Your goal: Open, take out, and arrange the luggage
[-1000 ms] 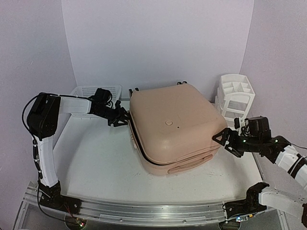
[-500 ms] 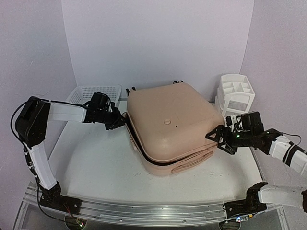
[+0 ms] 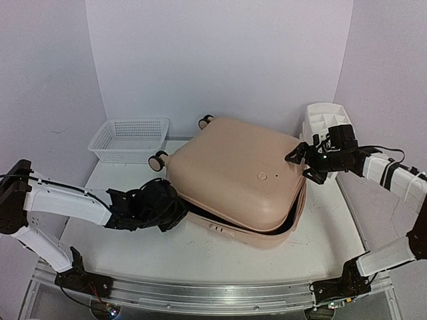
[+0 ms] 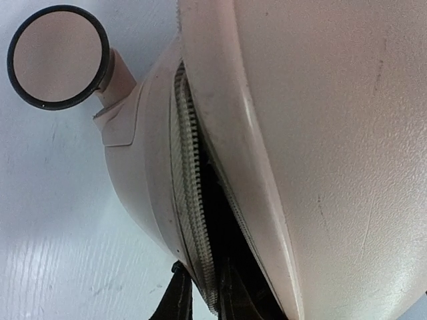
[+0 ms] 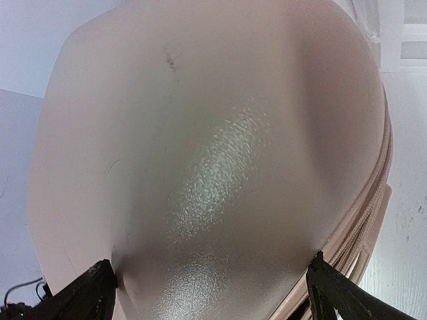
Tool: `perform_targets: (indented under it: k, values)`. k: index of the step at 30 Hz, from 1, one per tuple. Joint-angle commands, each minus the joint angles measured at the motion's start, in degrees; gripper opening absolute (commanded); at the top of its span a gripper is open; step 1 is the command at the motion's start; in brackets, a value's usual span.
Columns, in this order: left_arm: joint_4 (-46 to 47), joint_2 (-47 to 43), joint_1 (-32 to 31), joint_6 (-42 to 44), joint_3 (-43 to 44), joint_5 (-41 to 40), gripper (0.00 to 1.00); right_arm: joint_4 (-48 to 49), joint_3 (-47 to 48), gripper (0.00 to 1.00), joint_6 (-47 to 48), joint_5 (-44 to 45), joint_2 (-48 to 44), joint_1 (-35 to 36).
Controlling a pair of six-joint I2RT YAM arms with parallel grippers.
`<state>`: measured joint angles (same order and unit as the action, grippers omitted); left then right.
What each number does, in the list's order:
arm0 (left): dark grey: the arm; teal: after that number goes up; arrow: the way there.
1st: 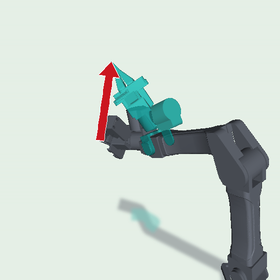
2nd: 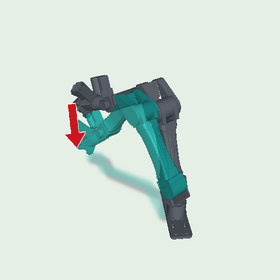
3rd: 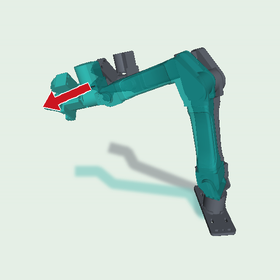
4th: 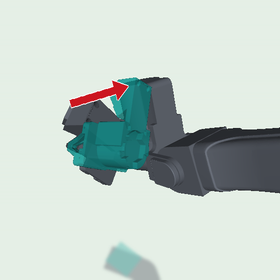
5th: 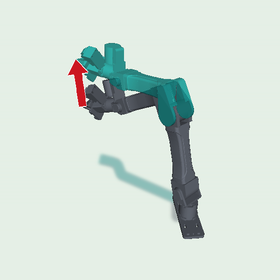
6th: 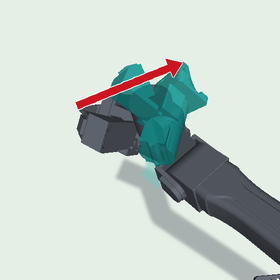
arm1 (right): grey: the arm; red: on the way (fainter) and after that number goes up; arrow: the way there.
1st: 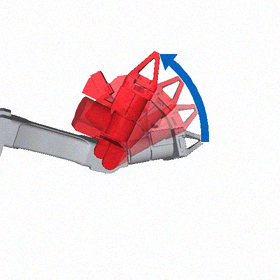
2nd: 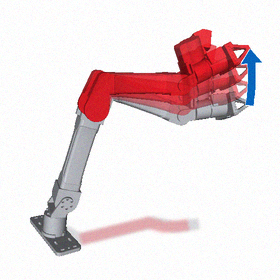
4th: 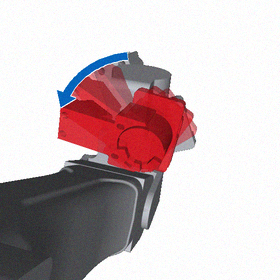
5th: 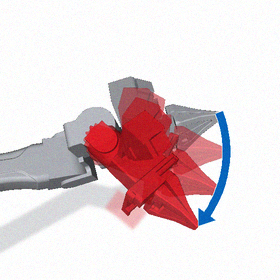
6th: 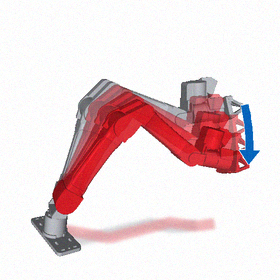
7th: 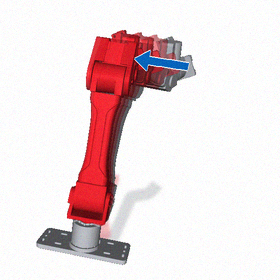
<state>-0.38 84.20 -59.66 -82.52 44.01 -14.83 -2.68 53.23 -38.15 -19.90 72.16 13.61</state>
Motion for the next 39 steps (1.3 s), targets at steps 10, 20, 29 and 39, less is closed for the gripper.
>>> perform_targets:
  k: [10, 20, 29, 39]
  values:
    - [-2.5, 3.2, -14.0, 8.4, 4.9, -11.2, 0.50, -3.3, 13.2, 0.97, 8.9, -5.0, 10.0, 0.9]
    - [-2.9, -14.0, -7.8, 21.0, -5.6, -1.6, 0.58, -13.5, 12.2, 0.97, 16.0, -5.4, 1.8, 1.2]
    - [-2.8, -22.2, 7.2, 25.0, -12.6, 12.0, 0.42, -20.5, 8.0, 0.97, 17.4, -2.8, -7.3, 2.7]
    - [-3.2, -21.4, 22.8, 27.8, -12.2, 22.4, 0.12, -22.1, 0.7, 0.96, 16.5, -3.7, -15.3, 2.6]
